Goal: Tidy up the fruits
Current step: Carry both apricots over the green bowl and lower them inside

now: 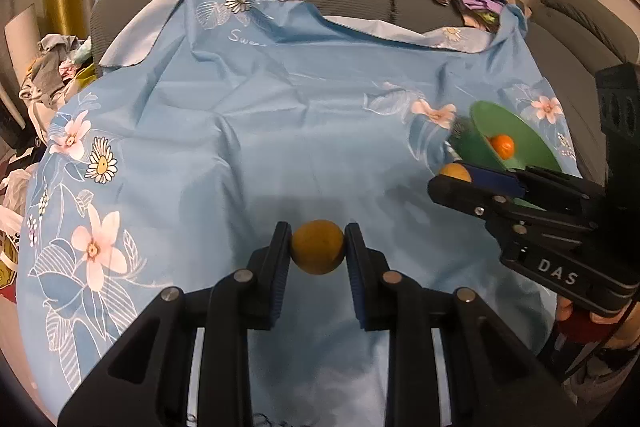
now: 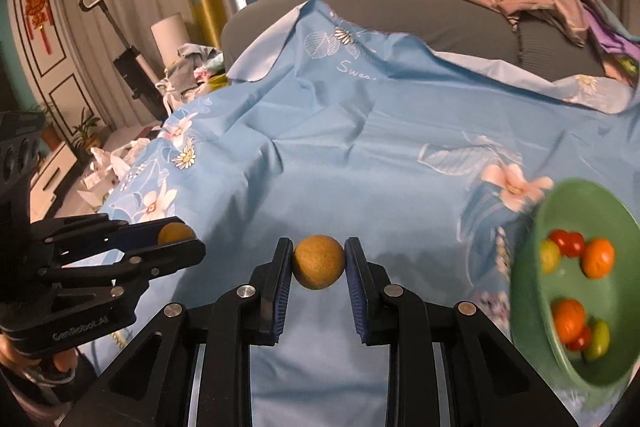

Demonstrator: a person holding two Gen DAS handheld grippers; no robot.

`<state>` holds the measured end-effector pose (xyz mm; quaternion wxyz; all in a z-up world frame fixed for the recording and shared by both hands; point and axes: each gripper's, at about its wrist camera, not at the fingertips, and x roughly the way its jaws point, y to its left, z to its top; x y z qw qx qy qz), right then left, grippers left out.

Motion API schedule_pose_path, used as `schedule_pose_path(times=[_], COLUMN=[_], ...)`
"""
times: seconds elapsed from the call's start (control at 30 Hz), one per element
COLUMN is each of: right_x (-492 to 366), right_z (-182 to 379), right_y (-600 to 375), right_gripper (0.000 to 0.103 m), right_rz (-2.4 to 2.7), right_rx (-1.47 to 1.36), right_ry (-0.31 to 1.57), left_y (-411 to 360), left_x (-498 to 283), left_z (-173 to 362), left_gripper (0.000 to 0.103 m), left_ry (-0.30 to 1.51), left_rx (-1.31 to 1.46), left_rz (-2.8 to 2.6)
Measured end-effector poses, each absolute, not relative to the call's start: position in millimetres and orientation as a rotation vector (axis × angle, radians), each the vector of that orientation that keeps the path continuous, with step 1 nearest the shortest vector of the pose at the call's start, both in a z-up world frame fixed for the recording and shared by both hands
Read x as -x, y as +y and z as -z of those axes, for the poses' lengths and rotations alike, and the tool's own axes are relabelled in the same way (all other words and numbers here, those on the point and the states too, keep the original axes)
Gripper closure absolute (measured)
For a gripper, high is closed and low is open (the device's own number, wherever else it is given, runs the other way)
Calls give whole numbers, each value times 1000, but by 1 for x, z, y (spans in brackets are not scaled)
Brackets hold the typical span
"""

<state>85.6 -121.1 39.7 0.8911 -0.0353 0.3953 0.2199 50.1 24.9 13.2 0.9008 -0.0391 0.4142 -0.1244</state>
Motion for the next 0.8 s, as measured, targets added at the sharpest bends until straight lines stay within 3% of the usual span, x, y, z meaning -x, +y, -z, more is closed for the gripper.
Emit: schedule_pose_path(times=[0.8], right_x=[-38], right_z=[-56], right_y=[-198], right_gripper=[75], right_rz=[-338], right_rx=[-9], right_ry=[754], left_y=[-56], left_x=[-38], left_z=[-31], left_gripper=[76], left_ry=[849], left_rx=[-29], left_rz=[373])
